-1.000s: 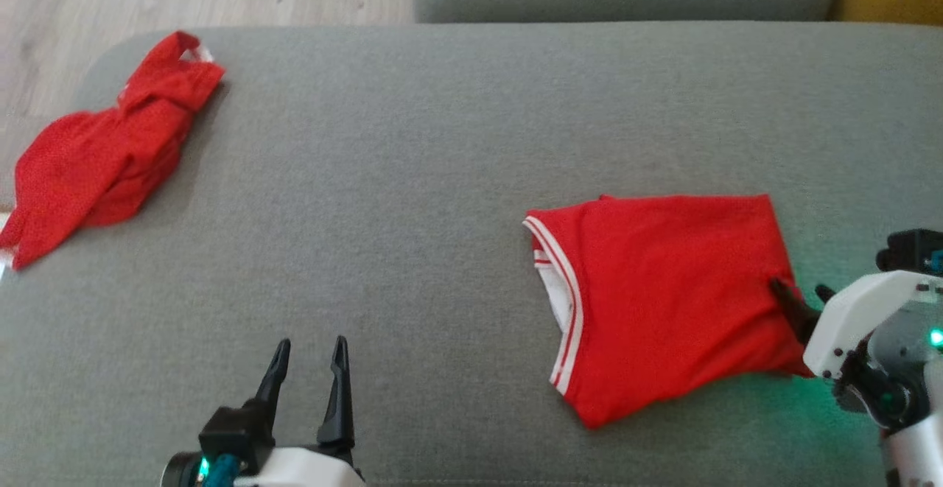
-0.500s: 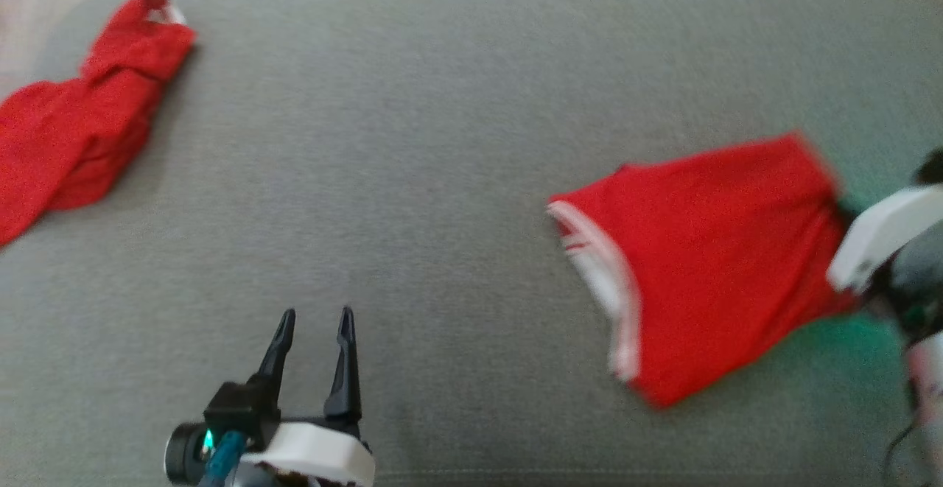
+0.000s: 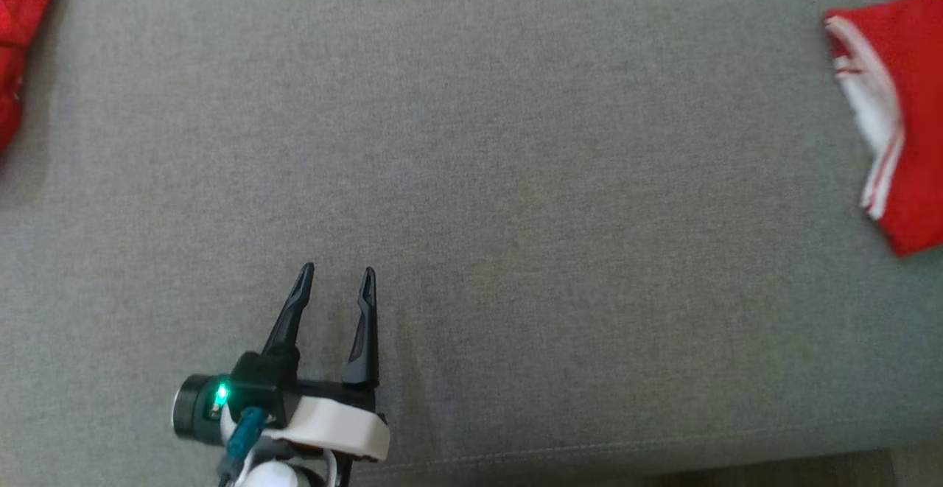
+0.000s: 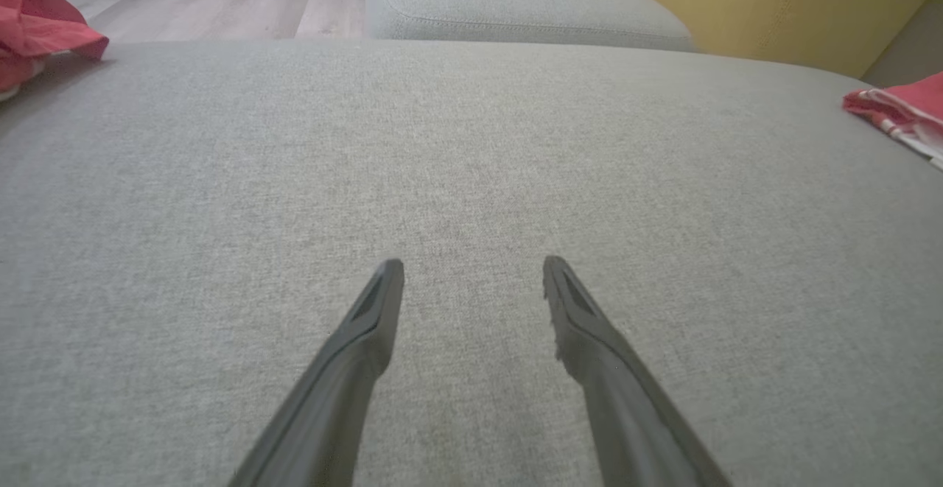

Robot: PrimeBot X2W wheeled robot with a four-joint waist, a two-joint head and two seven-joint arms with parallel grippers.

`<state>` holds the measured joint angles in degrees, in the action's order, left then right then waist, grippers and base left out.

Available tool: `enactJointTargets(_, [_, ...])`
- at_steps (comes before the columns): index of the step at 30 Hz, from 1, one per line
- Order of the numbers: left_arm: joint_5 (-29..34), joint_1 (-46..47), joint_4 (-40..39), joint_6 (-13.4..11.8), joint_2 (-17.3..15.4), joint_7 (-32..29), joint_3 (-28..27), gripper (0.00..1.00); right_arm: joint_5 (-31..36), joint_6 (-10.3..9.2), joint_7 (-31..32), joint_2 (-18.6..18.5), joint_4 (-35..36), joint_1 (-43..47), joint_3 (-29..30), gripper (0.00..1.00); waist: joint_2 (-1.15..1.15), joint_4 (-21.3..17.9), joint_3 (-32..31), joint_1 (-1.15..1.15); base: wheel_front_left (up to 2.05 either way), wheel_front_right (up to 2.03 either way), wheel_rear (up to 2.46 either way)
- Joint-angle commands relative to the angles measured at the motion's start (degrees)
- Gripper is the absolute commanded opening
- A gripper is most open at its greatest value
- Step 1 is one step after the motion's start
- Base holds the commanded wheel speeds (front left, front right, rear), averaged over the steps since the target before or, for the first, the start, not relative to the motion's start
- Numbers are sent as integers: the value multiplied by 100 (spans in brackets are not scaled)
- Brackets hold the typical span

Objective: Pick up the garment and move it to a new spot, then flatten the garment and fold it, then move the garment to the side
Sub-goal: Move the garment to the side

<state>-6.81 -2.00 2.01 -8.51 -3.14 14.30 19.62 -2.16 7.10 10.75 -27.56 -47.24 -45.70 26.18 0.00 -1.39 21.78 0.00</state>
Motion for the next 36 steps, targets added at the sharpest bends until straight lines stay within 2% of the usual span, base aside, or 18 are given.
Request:
enactJointTargets(1, [59,32,-206,-29,25,70,-162,100,190,39,-109,-216,132,-128,76,0,0,27,82,0,0,0,0])
enactJointTargets(5, [104,-57,-289,-55,-2,70,-229,100,865,39,-315,-258,-51,-284,581,0,0,66,131,0,0,0,0])
enactJointTargets(6, [109,-67,-310,-61,-4,70,-249,100,996,39,-425,-214,-59,-329,683,36,0,62,141,0,0,0,0])
enactJointTargets(7, [115,-68,-331,-70,-4,70,-267,100,1127,39,-516,-157,-68,-368,744,100,0,52,154,0,0,0,0])
enactJointTargets(13, [45,-29,-375,-111,7,70,-295,100,1650,39,-1255,168,-44,-415,872,100,0,-35,-46,0,0,0,0])
enactJointTargets(17, [-44,-22,-348,-119,13,70,-319,100,1529,39,-1676,322,-1,-312,771,100,0,-70,-252,0,0,0,0])
enactJointTargets(23, [-241,-30,-232,-103,21,70,-386,100,1043,39,-2222,564,453,308,152,100,0,-47,-763,0,0,0,0])
enactJointTargets(27, [-352,-106,-145,-80,23,70,-467,100,478,39,-2306,830,1205,1079,-423,100,0,27,-1150,0,0,0,0])
enactJointTargets(31, [-457,-243,-56,-49,24,70,-538,100,-55,39,-2130,1224,2322,2088,-847,100,0,107,-1503,0,0,0,0])
enactJointTargets(36, [-486,-393,77,3,25,70,-607,100,-242,39,-1850,1880,3764,3426,-1256,100,0,185,-1786,0,0,0,0])
